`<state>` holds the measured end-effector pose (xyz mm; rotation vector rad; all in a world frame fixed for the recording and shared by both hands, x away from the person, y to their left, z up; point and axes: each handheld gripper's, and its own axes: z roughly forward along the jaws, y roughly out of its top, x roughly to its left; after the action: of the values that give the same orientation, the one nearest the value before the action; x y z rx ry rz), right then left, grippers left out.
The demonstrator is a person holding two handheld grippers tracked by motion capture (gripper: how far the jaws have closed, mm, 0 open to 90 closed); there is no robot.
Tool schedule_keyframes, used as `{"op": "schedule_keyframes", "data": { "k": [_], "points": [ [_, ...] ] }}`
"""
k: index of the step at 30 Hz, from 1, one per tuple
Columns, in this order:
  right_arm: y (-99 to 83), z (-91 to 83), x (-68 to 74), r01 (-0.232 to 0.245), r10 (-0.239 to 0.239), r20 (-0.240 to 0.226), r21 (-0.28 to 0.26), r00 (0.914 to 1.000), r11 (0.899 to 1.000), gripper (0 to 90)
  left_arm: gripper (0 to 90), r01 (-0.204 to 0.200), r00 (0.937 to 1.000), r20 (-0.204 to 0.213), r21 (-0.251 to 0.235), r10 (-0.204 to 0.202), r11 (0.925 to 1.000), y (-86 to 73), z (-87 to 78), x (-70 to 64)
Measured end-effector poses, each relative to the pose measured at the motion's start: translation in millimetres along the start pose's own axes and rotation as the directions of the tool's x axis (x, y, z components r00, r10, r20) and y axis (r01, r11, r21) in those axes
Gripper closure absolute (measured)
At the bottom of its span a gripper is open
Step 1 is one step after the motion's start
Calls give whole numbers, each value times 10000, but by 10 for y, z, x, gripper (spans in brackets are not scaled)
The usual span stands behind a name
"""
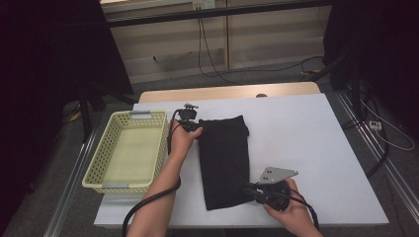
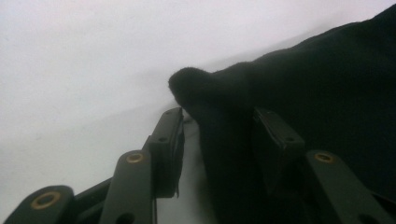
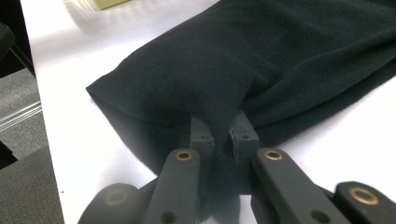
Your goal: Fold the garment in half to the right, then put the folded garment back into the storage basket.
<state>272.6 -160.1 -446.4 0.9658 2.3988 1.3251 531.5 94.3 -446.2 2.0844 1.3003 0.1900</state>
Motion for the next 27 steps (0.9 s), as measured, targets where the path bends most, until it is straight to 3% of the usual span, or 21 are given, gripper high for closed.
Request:
{"op": "schedule_keyframes", "data": {
  "k": [3, 6, 11, 14, 19, 27],
  "points": [
    [-1, 7, -7, -47, 47, -34, 4, 10000, 10000, 838, 527, -83, 9999, -141, -33, 83, 10000, 11, 18, -28],
    [-2, 14, -14, -92, 92, -75, -10, 9999, 10000, 837, 578, -196, 9998, -23, 98, 196, 9998, 35, 40, -75],
    [0, 31, -37, -107, 107, -137, -21, 9998, 9999, 837, 797, -315, 9995, -59, 297, 317, 9991, 73, 61, -156],
    [-6, 35, -38, -145, 145, -169, 2, 9998, 9999, 838, 835, -195, 9997, -165, 418, 202, 9989, 100, 44, -187],
    [38, -6, -12, -93, 90, -91, -248, 9999, 9996, 838, 843, 23, 9997, -224, 637, -9, 9980, 273, -177, -205],
    [163, -10, 50, 137, -137, 0, -614, 9999, 9980, 838, 844, -44, 9985, -537, 893, 92, 9960, 494, -439, -194]
  ]
}}
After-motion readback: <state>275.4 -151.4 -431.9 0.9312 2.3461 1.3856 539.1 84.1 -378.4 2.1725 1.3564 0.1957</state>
